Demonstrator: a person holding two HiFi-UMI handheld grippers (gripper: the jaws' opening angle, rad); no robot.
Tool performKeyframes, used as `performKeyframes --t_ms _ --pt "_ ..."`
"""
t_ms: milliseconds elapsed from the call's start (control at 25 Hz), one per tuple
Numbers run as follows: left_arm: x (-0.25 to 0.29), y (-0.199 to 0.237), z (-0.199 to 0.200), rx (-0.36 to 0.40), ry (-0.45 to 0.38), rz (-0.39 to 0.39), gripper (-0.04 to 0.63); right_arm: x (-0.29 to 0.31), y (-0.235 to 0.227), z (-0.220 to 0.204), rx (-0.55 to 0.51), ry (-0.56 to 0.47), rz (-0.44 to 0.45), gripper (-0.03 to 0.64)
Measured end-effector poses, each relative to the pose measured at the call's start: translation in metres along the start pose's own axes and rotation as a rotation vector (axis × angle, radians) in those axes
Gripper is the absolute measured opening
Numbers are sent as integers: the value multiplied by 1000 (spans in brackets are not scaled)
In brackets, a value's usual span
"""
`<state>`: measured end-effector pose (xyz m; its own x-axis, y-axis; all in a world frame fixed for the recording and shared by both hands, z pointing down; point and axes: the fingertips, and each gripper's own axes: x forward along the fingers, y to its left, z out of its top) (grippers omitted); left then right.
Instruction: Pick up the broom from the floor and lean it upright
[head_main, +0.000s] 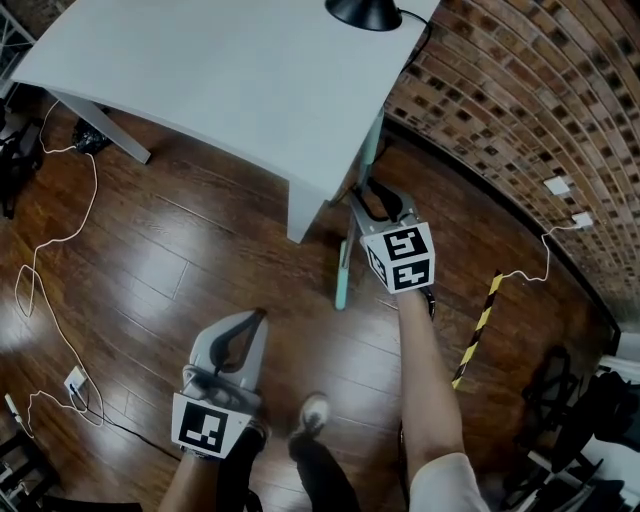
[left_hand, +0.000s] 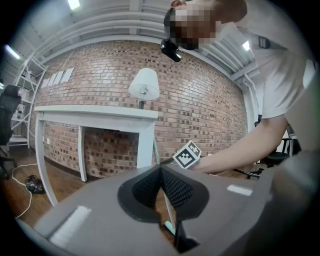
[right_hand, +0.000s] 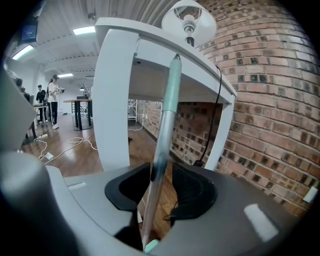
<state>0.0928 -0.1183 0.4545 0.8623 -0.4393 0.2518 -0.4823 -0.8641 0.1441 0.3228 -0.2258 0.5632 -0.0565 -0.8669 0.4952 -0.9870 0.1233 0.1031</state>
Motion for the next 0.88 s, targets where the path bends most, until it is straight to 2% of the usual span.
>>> performKeyframes --t_ms 240,400,440,680,880 --pt "-2 1 2 11 4 28 0 -18 5 -5 14 0 5 149" --pt "-1 -3 15 17 8 45 0 -52 8 3 -38 -23 -40 14" --pt "-1 -2 22 11 6 58 0 -63 10 7 -37 -33 -40 14" --pt "-1 -15 96 35 -54 88 0 -164 0 53 59 -131 -78 12" --pt "-8 -26 181 49 -118 106 0 -271 -20 134 70 -252 -162 12"
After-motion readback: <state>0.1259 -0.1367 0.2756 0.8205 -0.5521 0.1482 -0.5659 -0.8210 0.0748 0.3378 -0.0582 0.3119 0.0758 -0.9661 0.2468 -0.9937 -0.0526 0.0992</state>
